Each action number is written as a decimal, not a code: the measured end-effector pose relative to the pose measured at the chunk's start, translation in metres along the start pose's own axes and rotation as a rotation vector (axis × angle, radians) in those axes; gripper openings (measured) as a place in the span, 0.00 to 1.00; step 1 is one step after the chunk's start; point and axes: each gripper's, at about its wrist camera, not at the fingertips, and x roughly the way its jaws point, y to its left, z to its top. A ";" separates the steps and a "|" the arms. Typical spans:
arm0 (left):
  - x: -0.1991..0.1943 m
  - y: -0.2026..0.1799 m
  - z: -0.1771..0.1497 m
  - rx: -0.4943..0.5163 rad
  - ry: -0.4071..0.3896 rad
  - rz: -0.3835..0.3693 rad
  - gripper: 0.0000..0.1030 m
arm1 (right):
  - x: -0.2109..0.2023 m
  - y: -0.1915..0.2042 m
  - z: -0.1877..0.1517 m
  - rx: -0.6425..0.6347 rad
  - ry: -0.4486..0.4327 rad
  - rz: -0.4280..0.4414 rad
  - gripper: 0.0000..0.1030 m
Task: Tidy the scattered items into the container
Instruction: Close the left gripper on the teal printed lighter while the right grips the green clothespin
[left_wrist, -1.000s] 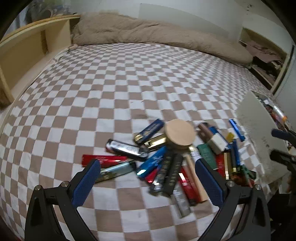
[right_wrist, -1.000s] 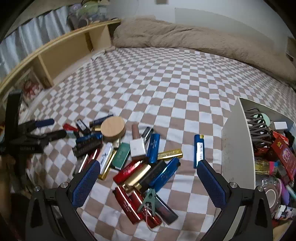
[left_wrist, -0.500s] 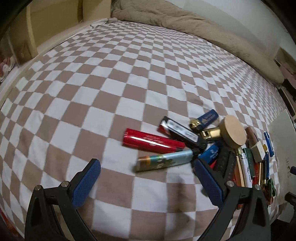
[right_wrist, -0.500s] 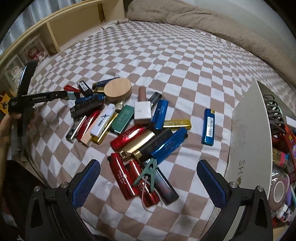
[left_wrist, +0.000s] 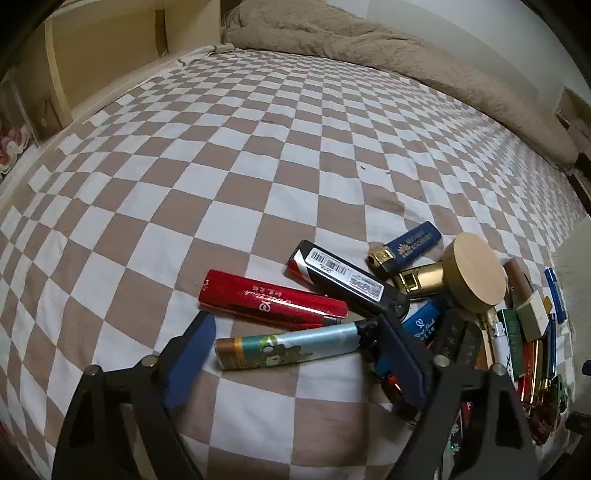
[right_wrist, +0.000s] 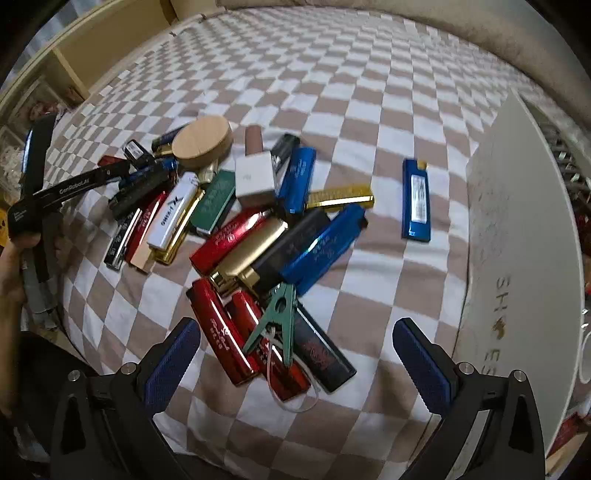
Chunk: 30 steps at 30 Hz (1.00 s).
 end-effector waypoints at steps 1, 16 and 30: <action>-0.001 0.000 0.001 0.002 -0.001 -0.002 0.79 | 0.001 0.001 -0.001 -0.008 0.005 -0.006 1.00; -0.035 0.011 -0.012 -0.013 -0.028 -0.039 0.79 | 0.015 0.026 -0.009 -0.150 0.034 -0.024 0.53; -0.047 -0.001 -0.006 0.030 -0.054 -0.079 0.79 | 0.000 0.016 -0.016 -0.130 0.031 -0.020 0.25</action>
